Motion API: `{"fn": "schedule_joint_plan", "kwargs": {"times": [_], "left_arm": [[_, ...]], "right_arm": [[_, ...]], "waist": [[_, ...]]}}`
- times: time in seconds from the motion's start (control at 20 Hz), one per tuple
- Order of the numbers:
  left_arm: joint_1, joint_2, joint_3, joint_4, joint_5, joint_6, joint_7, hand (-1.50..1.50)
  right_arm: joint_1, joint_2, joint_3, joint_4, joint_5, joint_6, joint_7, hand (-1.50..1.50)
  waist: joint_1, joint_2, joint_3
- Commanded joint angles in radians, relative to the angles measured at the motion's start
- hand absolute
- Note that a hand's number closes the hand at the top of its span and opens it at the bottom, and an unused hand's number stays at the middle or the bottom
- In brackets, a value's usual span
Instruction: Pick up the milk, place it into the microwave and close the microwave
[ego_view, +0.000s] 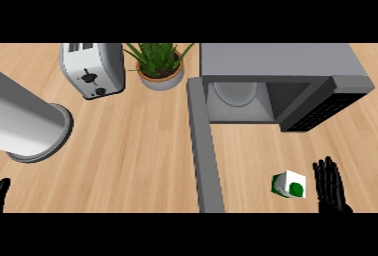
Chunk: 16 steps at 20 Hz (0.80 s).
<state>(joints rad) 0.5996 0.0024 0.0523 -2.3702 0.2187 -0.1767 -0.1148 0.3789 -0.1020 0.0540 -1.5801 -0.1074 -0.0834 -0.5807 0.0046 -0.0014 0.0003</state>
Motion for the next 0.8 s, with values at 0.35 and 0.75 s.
{"fn": "schedule_joint_plan", "kwargs": {"times": [0.35,0.75], "left_arm": [[0.032,0.007,0.028,-0.045,0.042,-0.022,0.025,-1.50],[-0.026,-0.002,0.037,0.054,0.020,-0.038,-0.023,-1.50]], "right_arm": [[-0.184,-0.028,-0.096,0.260,0.010,0.040,-0.104,-1.50],[-0.291,-0.029,-0.196,0.493,0.031,-0.042,-0.174,-1.50]], "waist": [[0.004,0.000,0.000],[0.003,0.002,0.000]]}}
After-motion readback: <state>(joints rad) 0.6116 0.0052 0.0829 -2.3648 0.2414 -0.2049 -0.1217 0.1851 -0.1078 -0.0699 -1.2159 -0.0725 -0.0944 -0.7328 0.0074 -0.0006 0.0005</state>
